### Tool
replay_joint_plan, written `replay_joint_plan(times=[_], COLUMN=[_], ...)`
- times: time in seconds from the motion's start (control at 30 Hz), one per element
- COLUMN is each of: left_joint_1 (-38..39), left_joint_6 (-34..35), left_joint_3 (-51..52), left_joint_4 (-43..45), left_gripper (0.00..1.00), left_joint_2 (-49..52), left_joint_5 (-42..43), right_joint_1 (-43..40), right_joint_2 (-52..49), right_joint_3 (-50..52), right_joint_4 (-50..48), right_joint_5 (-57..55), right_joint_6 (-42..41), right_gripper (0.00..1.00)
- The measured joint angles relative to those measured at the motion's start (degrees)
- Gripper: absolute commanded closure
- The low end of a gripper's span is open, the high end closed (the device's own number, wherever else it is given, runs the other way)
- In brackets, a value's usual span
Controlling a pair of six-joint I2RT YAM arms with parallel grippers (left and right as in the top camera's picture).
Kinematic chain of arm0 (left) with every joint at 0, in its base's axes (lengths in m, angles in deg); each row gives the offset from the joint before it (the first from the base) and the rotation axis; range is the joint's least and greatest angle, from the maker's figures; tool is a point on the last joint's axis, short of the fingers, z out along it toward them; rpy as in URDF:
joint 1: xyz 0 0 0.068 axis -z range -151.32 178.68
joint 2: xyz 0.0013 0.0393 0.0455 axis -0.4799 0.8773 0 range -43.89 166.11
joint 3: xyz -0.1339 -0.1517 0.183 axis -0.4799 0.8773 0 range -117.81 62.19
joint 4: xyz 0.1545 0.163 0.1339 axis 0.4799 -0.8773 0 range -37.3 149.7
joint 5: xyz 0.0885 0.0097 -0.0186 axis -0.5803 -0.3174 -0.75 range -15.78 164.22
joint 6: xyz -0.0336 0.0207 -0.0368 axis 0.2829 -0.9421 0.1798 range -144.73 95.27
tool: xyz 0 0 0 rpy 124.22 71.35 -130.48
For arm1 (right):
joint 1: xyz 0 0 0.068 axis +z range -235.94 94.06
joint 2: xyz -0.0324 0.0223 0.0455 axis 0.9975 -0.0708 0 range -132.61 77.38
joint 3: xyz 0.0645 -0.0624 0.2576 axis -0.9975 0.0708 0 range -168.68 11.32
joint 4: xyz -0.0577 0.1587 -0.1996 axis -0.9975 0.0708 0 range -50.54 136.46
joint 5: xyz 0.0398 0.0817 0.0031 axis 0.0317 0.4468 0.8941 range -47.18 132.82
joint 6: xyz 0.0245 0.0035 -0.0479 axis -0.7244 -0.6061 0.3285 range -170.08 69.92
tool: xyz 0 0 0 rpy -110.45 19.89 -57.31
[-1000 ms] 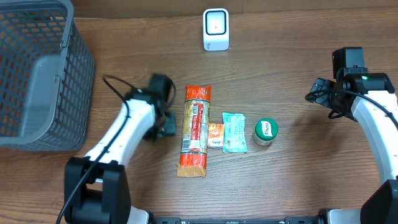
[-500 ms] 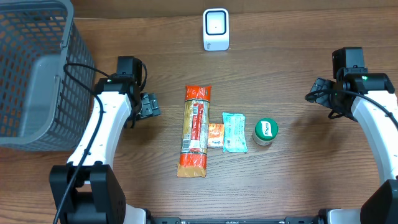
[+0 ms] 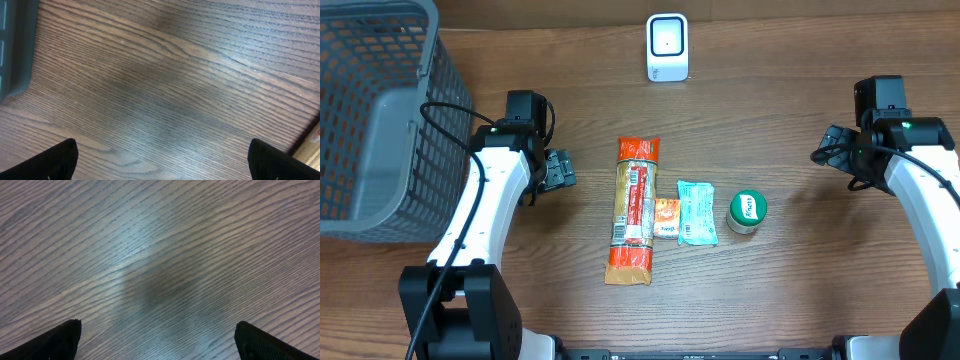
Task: Scan the item barcode
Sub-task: 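Withdraw the left gripper leftward beside the basket, then move the right gripper forward over the green-lid jar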
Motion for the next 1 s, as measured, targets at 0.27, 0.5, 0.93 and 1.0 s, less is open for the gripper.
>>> replay_joint_plan(times=[0.27, 0.5, 0.93, 1.0], left_joint_1=[0.0, 0.0, 0.0, 0.0], left_joint_6=[0.0, 0.0, 0.0, 0.0], left_joint_3=[0.0, 0.0, 0.0, 0.0], left_joint_4=[0.0, 0.0, 0.0, 0.0], left_gripper=[0.00, 0.00, 0.00, 0.00], left_joint_2=[0.0, 0.0, 0.0, 0.0], left_joint_5=[0.0, 0.0, 0.0, 0.0], right_joint_1=[0.0, 0.0, 0.2, 0.8], right_joint_2=[0.0, 0.0, -0.6, -0.5], right_joint_3=[0.0, 0.0, -9.0, -13.2], right_joint_4=[0.0, -2.6, 16.5, 20.8], right_joint_5=[0.0, 3.7, 15.4, 17.0], right_joint_6=[0.0, 0.0, 3.1, 3.6], right_gripper=[0.00, 0.00, 0.17, 0.11])
